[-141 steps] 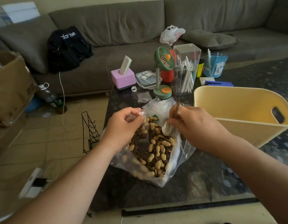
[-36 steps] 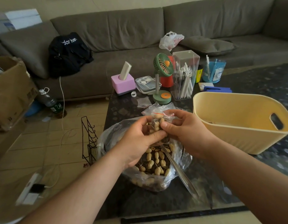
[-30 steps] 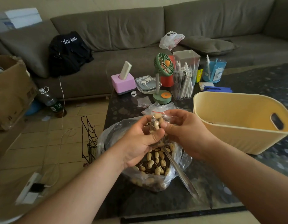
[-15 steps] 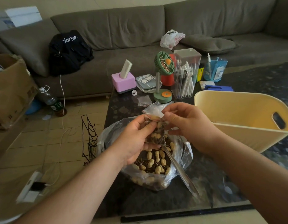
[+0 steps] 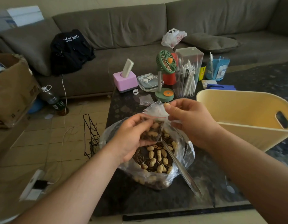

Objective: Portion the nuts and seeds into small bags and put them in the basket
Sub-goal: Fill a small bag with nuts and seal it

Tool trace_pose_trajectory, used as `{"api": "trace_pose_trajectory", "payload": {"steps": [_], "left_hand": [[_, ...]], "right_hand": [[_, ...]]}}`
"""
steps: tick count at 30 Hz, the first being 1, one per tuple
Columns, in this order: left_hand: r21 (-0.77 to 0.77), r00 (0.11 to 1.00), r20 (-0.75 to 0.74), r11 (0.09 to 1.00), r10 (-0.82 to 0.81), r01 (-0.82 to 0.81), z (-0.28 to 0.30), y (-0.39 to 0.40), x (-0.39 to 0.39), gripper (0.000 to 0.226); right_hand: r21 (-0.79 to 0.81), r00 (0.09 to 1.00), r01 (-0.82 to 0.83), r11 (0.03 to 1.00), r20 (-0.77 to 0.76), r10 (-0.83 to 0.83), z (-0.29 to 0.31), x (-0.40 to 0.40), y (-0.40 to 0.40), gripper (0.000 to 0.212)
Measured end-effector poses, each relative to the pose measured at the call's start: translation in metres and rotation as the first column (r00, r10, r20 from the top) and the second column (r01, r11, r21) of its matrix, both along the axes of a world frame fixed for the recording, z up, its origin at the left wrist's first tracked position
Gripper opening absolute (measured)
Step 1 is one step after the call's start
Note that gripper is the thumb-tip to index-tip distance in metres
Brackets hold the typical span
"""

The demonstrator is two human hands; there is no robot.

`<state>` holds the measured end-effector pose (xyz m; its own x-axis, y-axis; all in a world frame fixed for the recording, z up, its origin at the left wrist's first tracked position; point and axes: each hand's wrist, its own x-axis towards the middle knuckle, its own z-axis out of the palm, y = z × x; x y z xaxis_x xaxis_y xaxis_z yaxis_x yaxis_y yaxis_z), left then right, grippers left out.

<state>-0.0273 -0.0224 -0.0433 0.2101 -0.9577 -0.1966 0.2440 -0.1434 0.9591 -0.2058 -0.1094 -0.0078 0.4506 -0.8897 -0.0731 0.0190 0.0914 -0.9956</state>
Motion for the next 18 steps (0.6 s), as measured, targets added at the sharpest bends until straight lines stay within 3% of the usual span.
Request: {"api": "trace_pose_trajectory", "payload": {"steps": [2,5,8,10,13,15,18], "left_hand": [[0.006,0.998,-0.011,0.998,0.056,-0.056,0.002,-0.001,0.005,0.019],[0.017,0.991,0.039,0.992,0.125,-0.126,0.001,-0.003,0.008,0.02],[0.015,0.989,0.074,0.992,0.124,-0.126,0.002,-0.004,0.004,0.027],[0.022,0.989,0.064,0.99,0.134,-0.136,0.003,-0.003,0.002,0.024],[0.039,0.992,0.027,0.992,0.123,-0.124,0.004,-0.003,-0.001,0.017],[0.052,0.994,0.01,0.993,0.108,-0.109,0.004,-0.002,-0.003,0.017],[0.056,0.994,0.025,0.993,0.107,-0.109,0.003,-0.003,-0.005,0.014]], "right_hand": [[-0.136,0.978,-0.041,0.99,-0.208,0.012,-0.004,-0.005,-0.002,0.019],[-0.308,0.819,-0.252,0.917,-0.573,0.032,-0.015,-0.007,0.005,0.013],[-0.329,0.728,-0.362,0.872,-0.684,0.044,-0.022,-0.003,0.009,0.02],[-0.33,0.773,-0.329,0.885,-0.633,0.051,-0.02,-0.002,0.009,0.03],[-0.153,0.929,-0.197,0.968,-0.346,0.134,-0.014,0.0,0.011,0.02],[-0.092,0.963,-0.122,0.988,-0.252,0.095,-0.012,0.003,0.011,0.013],[-0.136,0.973,-0.015,0.991,-0.232,-0.017,-0.016,0.005,0.011,0.011]]}}
